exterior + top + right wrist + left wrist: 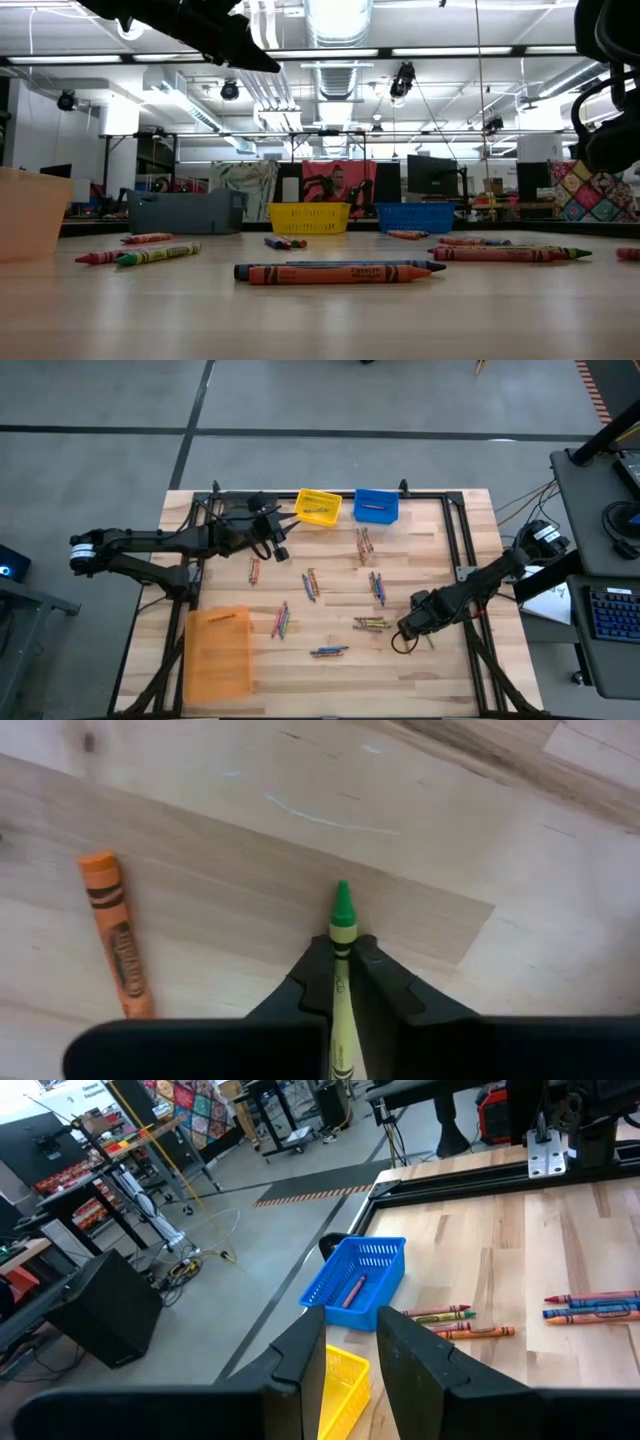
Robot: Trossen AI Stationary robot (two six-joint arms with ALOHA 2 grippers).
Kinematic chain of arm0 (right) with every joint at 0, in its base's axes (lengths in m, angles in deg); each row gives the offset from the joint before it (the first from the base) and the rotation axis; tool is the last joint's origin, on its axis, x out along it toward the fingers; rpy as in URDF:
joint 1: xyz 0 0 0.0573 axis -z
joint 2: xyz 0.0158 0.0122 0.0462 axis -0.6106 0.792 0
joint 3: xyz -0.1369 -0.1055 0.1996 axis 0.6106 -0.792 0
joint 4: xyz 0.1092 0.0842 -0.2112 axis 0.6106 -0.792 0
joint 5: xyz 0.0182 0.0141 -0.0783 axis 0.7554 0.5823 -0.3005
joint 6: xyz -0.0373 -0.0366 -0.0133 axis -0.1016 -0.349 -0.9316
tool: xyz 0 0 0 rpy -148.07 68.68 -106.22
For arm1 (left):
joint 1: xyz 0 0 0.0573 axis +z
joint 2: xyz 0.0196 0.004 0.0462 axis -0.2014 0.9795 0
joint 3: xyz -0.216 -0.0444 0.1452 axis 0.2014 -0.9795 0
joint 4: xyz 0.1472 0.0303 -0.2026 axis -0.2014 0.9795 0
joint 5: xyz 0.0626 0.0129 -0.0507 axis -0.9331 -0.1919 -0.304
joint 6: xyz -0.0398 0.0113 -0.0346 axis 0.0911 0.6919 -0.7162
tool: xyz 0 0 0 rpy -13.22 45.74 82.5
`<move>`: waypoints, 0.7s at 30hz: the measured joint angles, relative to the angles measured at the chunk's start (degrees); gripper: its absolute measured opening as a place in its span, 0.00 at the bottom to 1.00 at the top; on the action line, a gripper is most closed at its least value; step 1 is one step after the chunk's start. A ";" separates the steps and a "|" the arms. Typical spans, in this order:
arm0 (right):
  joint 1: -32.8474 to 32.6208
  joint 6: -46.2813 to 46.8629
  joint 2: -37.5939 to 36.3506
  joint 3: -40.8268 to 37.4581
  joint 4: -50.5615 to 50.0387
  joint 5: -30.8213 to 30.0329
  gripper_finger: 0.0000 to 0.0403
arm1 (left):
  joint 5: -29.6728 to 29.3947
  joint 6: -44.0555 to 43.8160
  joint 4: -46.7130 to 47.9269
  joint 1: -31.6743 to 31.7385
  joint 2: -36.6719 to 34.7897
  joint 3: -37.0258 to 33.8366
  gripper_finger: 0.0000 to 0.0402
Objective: Sort crayons
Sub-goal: Put the green crayon into the yellow bin
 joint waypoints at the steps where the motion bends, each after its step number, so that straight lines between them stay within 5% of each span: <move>1: 0.00 -0.09 -0.04 0.00 -0.10 0.00 0.03 | 0.00 0.00 0.00 0.00 0.00 0.00 0.19; 10: 1.14 -0.55 -5.59 2.68 -9.00 -3.54 0.03 | 0.00 -0.02 -0.04 0.00 0.01 0.00 0.19; 21: 11.79 -18.83 -13.26 10.72 -7.97 -26.26 0.03 | 0.02 -0.02 -0.22 0.00 0.02 0.00 0.19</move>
